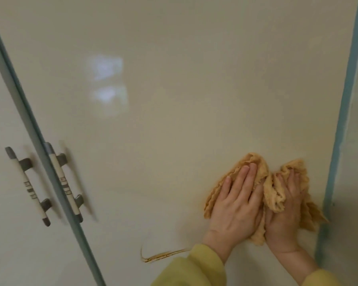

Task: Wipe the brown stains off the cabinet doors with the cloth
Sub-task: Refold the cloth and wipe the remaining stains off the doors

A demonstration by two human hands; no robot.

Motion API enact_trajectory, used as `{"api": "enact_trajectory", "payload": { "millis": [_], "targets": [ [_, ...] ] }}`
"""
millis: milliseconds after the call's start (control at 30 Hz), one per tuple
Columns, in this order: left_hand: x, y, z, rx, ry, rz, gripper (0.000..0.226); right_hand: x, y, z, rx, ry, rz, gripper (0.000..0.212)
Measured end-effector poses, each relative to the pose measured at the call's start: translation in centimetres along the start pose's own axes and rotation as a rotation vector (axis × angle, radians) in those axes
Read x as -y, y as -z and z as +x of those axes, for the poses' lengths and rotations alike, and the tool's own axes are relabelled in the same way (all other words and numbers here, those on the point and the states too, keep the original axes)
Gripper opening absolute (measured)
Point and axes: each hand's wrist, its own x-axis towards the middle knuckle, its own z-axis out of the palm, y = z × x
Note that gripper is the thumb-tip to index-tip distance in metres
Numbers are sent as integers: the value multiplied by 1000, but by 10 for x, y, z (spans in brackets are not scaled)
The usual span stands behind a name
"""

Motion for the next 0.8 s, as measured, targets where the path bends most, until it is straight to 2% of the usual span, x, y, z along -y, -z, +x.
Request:
{"api": "enact_trajectory", "payload": {
  "millis": [300,467,667,800],
  "targets": [
    [125,37,-60,-24,80,117,61,115,-67,-28,-7,193,-26,42],
    [175,53,-89,-38,213,82,62,173,-93,-30,50,345,-11,44],
    [200,56,-146,-8,309,38,62,202,-108,-53,171,627,34,37],
    [199,49,-153,-41,352,15,62,201,-104,-52,195,669,26,38]
  ]
}}
